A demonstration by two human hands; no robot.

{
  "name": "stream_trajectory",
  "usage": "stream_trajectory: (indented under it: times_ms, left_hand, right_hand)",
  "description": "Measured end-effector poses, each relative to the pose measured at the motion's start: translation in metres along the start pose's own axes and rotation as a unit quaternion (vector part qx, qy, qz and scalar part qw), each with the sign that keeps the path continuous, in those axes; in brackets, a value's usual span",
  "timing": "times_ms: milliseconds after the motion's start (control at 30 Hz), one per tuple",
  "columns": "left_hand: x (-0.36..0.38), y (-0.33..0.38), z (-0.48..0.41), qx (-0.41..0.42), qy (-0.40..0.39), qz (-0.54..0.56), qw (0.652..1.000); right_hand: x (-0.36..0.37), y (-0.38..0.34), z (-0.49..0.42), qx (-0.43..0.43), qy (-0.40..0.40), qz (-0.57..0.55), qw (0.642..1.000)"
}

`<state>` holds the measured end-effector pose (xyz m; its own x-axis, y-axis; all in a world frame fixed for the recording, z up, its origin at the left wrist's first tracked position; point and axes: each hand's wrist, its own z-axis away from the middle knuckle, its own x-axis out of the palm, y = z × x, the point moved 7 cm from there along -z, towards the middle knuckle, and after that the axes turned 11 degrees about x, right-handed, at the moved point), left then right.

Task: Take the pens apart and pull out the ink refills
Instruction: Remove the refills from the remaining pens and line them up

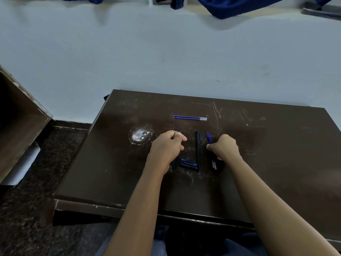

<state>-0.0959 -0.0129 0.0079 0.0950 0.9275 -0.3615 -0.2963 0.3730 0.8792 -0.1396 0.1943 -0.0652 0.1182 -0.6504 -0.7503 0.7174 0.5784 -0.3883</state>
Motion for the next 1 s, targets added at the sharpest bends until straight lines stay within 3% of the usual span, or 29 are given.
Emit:
stream_trajectory:
  times_ms: [167, 233, 367, 533, 767, 933, 1000]
  left_hand:
    - [-0.003, -0.005, -0.001, -0.003, 0.012, 0.007, 1.0]
    - [-0.003, -0.005, -0.003, 0.005, 0.011, 0.008, 1.0]
    - [-0.002, -0.005, -0.004, 0.011, 0.005, 0.009, 1.0]
    - [-0.002, -0.005, -0.005, 0.01, 0.006, 0.007, 1.0]
    - [-0.002, -0.003, -0.005, 0.028, 0.011, 0.011, 0.999]
    - [-0.006, -0.001, -0.006, 0.036, 0.024, 0.02, 0.999]
    - [-0.01, 0.001, -0.007, 0.051, 0.047, 0.006, 0.998]
  right_hand:
    - [-0.01, -0.005, 0.0, 0.02, -0.018, -0.049, 0.998]
    - [-0.016, -0.019, 0.005, -0.012, -0.046, -0.145, 0.988]
    - [-0.03, -0.062, 0.038, -0.127, -0.131, -0.388, 0.903]
    - [-0.036, -0.082, 0.066, -0.194, -0.142, -0.447, 0.862]
    - [-0.028, -0.09, 0.08, -0.225, -0.177, -0.394, 0.873]
    - [-0.007, -0.096, 0.094, -0.277, -0.261, -0.204, 0.902]
    - [-0.001, -0.092, 0.092, -0.273, -0.246, -0.145, 0.918]
